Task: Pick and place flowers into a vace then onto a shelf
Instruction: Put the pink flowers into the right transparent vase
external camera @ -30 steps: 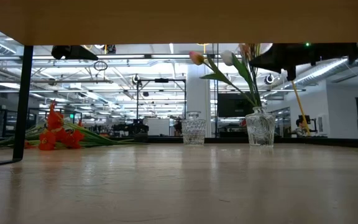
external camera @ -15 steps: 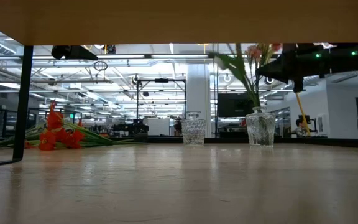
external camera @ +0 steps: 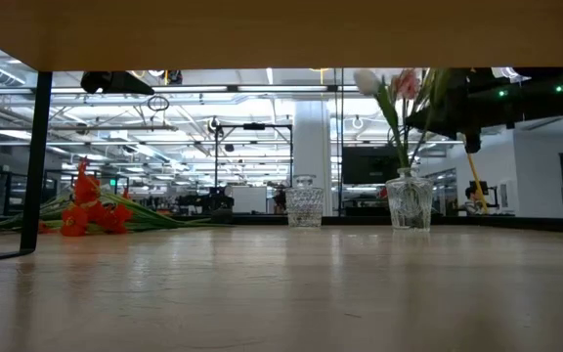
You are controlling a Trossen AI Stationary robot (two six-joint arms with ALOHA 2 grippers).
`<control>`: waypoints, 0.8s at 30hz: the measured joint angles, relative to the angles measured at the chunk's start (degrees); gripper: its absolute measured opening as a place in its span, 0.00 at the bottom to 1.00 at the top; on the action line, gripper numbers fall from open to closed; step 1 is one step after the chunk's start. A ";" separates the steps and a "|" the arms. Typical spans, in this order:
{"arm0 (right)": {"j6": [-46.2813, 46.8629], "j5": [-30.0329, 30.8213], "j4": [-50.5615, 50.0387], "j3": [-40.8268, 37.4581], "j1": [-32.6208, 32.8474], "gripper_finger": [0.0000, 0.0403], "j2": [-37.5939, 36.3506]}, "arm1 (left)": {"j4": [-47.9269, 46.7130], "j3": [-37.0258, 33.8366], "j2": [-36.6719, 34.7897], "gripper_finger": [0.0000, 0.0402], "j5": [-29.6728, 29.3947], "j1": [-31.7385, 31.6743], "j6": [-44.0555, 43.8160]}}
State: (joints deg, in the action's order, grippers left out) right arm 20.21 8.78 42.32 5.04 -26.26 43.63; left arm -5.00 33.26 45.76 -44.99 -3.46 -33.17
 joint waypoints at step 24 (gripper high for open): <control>3.60 -3.06 -5.84 2.42 0.02 0.10 -0.33 | -3.36 0.00 0.01 0.99 0.00 0.00 1.14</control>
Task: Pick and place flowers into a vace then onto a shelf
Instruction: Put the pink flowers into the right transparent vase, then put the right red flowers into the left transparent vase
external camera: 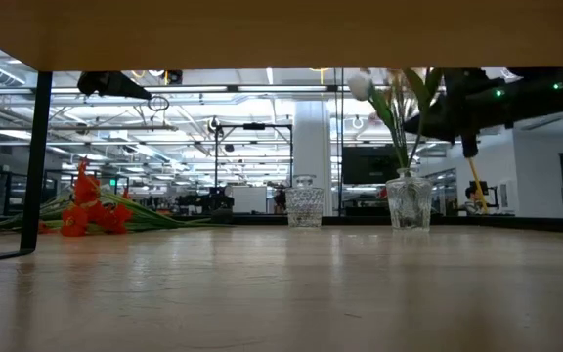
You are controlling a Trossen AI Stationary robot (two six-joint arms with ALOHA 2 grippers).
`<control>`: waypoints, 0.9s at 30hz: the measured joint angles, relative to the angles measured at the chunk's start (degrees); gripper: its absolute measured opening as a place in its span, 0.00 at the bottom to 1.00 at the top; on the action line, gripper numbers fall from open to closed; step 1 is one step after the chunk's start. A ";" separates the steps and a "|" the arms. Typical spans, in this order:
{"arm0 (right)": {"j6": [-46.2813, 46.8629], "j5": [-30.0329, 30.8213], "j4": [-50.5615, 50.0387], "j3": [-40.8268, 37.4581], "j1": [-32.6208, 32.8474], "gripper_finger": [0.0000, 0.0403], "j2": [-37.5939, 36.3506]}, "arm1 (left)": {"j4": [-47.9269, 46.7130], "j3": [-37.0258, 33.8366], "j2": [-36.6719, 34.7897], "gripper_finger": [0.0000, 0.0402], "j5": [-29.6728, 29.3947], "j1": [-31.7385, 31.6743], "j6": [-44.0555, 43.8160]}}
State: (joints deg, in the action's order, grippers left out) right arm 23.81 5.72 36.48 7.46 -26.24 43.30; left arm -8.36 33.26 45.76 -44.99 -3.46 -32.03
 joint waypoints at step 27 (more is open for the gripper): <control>-1.88 3.45 12.08 0.93 -0.04 0.25 -8.52 | -0.87 0.00 -0.01 0.99 0.16 -0.11 -6.77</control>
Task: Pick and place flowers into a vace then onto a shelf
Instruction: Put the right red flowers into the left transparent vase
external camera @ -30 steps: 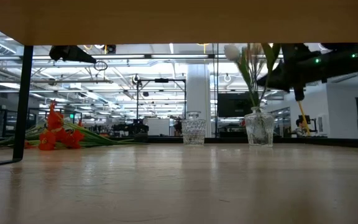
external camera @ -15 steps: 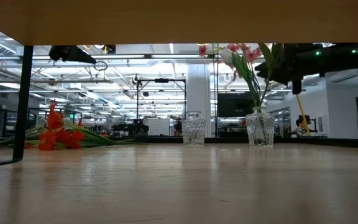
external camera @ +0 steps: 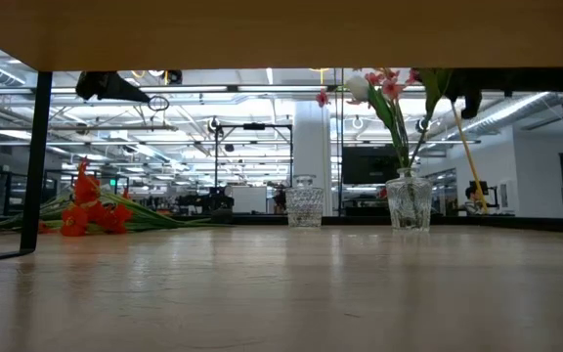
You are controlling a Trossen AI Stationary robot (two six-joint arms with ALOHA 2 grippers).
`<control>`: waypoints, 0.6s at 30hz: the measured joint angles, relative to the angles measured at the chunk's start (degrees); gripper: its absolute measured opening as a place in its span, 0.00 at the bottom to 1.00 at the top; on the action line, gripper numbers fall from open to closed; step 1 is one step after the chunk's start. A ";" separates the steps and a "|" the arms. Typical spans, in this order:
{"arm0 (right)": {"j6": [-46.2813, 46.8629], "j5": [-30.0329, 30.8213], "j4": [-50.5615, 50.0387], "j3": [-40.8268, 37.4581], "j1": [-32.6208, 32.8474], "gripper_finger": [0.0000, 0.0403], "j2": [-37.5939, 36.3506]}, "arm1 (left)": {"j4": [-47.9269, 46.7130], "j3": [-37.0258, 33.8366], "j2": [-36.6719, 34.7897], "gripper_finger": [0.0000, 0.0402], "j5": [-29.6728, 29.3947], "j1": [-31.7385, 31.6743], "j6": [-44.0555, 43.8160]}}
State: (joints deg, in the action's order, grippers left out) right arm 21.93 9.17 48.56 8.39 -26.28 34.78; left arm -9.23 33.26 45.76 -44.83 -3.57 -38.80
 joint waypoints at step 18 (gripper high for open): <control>-3.15 -8.63 -29.24 35.81 0.31 0.25 8.55 | 15.05 0.00 -0.02 0.99 6.01 0.02 -8.18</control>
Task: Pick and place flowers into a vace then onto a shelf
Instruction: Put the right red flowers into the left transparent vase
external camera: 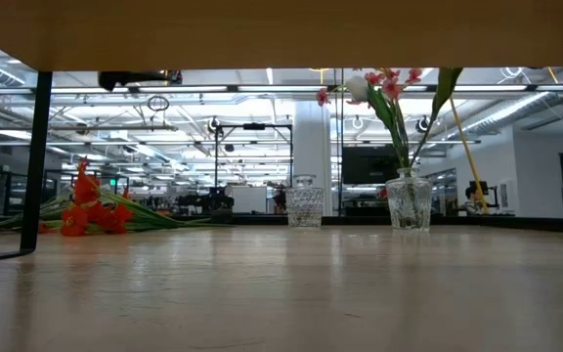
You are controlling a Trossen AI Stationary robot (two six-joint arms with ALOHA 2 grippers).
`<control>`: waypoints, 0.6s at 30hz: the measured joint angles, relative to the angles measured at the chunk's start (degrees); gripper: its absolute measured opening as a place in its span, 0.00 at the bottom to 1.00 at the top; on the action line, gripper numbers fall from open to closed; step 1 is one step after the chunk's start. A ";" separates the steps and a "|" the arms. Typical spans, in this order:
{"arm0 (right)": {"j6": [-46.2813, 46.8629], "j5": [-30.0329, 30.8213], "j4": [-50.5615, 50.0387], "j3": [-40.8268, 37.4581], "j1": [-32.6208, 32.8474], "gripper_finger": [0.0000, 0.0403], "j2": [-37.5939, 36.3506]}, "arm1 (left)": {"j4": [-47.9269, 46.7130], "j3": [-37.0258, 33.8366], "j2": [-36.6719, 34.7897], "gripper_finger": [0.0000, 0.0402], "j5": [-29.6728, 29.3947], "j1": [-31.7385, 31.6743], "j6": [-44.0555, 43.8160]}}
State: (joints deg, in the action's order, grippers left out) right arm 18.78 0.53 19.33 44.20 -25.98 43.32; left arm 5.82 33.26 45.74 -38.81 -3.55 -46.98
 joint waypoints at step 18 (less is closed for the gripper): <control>0.25 -8.13 -0.37 14.69 1.62 0.25 21.34 | 11.85 0.00 -0.49 0.99 -2.37 -0.02 -7.97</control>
State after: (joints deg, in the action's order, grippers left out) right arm 19.03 -7.60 18.95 58.89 -24.36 64.66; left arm 17.66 33.26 45.25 -41.18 -3.57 -54.95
